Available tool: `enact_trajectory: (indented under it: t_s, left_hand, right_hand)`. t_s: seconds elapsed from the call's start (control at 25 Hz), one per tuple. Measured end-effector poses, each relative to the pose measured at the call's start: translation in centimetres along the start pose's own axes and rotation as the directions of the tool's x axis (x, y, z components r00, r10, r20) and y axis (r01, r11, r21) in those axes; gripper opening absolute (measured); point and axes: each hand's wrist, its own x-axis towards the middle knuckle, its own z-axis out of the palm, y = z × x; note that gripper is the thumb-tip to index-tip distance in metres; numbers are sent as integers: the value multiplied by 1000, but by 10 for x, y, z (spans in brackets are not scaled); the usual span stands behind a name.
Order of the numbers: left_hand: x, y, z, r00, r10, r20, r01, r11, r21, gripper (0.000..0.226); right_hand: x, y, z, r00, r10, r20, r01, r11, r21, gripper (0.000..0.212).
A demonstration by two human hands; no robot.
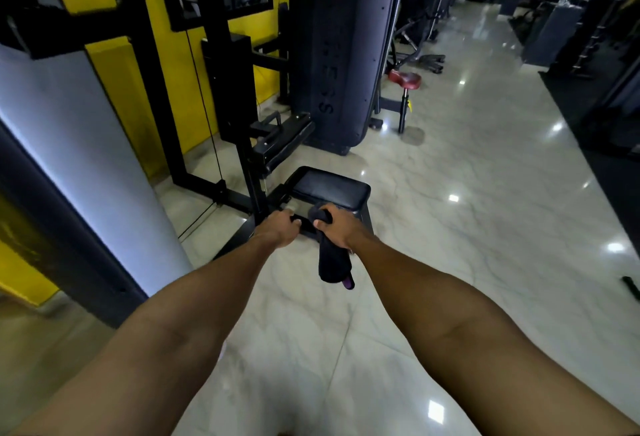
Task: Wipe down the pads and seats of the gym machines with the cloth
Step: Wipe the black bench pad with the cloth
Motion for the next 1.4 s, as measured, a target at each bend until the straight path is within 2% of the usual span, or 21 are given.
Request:
enact_trajectory:
  t_s: [0.24, 0.44, 0.6, 0.68, 0.8, 0.88, 1.04, 1.2, 1.4]
  left_hand:
    - [102, 10, 4, 997, -3, 71, 2, 1000, 10, 52]
    - [196, 14, 29, 990, -78, 118, 85, 995, -54, 52]
    - [258, 25, 45, 981, -154, 115, 165, 982, -92, 50]
    - [284, 30, 48, 975, -188, 120, 200, 975, -97, 47]
    - [325, 32, 46, 965, -229, 128, 248, 956, -154, 50]
    - [353, 27, 51, 954, -264, 144, 282, 952, -123, 51]
    - [414, 18, 60, 948, -267, 174, 296, 940, -167, 53]
    - [484, -13, 77, 933, -276, 231, 312, 940, -139, 50]
    - [572, -58, 87, 905, -296, 306, 359, 918, -172, 46]
  right_hand:
    - [90, 26, -14, 998, 64, 4, -64, 997, 33, 47]
    - [190, 74, -12, 996, 77, 48, -79, 996, 37, 44]
    - [293, 123, 3, 992, 60, 112, -69, 994, 85, 55]
    - [329, 132, 7, 989, 56, 140, -62, 997, 35, 64]
    - [373, 134, -3, 980, 39, 194, -53, 996, 68, 60]
    - [388, 128, -9, 975, 38, 217, -50, 997, 51, 57]
    - [442, 121, -12, 976, 58, 208, -65, 998, 28, 54]
    - [512, 119, 5, 970, 134, 201, -134, 991, -14, 57]
    - [598, 106, 35, 943, 202, 266, -209, 978, -1, 56]
